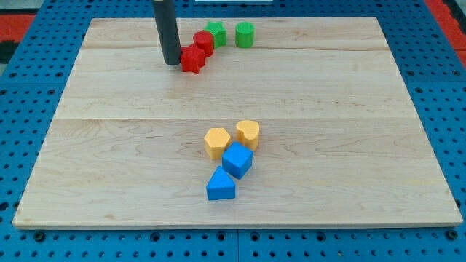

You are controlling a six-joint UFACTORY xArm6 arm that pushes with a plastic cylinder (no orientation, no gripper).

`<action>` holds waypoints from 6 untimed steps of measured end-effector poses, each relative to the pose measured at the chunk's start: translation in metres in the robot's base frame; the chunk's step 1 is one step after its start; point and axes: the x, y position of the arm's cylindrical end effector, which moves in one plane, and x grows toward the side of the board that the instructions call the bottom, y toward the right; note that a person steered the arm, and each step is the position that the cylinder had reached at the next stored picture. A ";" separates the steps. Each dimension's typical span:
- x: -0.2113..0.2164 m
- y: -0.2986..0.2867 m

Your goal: Push the green star into the green circle

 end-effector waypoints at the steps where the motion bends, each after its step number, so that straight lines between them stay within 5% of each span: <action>1: 0.000 0.000; 4: -0.061 -0.004; 6: -0.074 0.071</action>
